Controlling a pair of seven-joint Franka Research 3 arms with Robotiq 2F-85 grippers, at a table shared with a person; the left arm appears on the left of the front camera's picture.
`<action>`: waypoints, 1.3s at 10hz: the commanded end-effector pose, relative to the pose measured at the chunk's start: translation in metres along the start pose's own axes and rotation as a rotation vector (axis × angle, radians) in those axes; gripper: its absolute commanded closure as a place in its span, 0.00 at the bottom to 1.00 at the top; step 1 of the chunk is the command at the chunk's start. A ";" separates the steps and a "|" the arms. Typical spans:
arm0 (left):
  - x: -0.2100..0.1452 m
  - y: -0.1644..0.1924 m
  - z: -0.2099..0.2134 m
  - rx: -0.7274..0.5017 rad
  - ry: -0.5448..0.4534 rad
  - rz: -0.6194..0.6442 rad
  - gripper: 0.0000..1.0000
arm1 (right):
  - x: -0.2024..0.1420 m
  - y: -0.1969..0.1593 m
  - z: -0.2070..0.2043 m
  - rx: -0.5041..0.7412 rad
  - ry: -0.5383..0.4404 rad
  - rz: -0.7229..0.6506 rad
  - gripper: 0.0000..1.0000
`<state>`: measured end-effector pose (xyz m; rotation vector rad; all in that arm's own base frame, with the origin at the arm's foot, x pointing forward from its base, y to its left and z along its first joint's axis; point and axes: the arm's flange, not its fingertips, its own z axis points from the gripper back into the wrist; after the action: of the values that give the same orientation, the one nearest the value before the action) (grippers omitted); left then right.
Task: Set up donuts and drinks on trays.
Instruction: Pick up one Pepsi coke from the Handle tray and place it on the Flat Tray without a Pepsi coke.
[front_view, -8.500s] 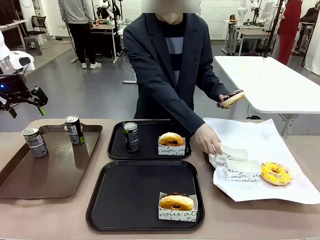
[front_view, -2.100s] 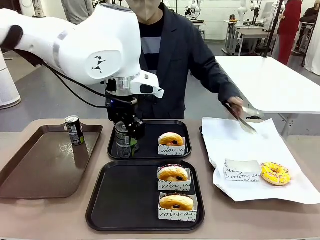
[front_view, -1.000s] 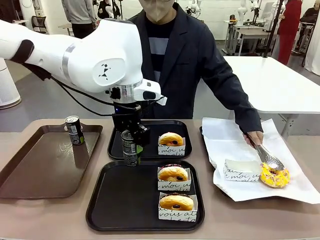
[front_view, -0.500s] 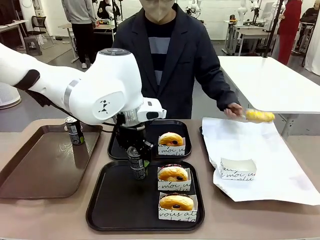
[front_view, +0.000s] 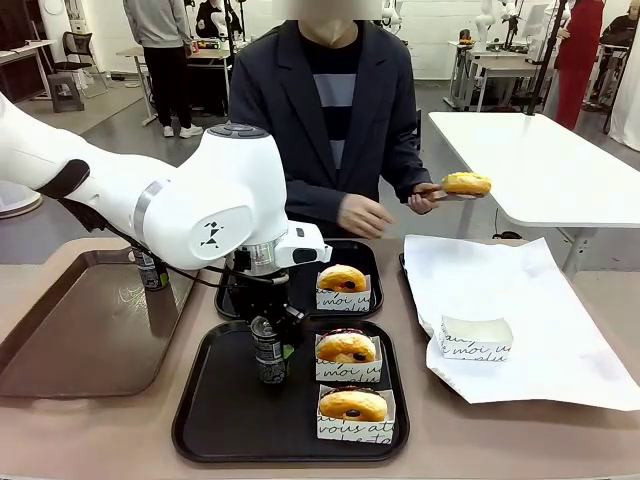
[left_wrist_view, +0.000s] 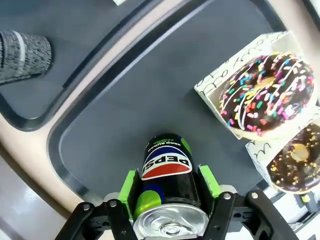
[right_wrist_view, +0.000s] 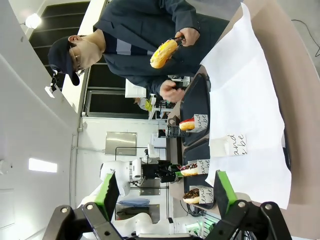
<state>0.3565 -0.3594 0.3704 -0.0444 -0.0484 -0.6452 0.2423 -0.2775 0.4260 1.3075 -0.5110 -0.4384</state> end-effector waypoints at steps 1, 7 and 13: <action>-0.005 0.002 -0.003 -0.054 0.022 -0.009 0.24 | 0.000 0.001 0.000 0.008 0.002 0.012 0.00; -0.025 0.004 0.037 -0.045 -0.058 0.020 0.00 | 0.000 0.001 0.000 0.008 0.002 0.012 0.00; -0.105 -0.006 0.087 0.054 -0.172 0.077 0.00 | 0.000 0.001 0.000 0.008 0.002 0.012 0.00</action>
<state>0.2821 -0.3160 0.4508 -0.0358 -0.1891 -0.6117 0.2423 -0.2775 0.4259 1.3075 -0.5108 -0.4384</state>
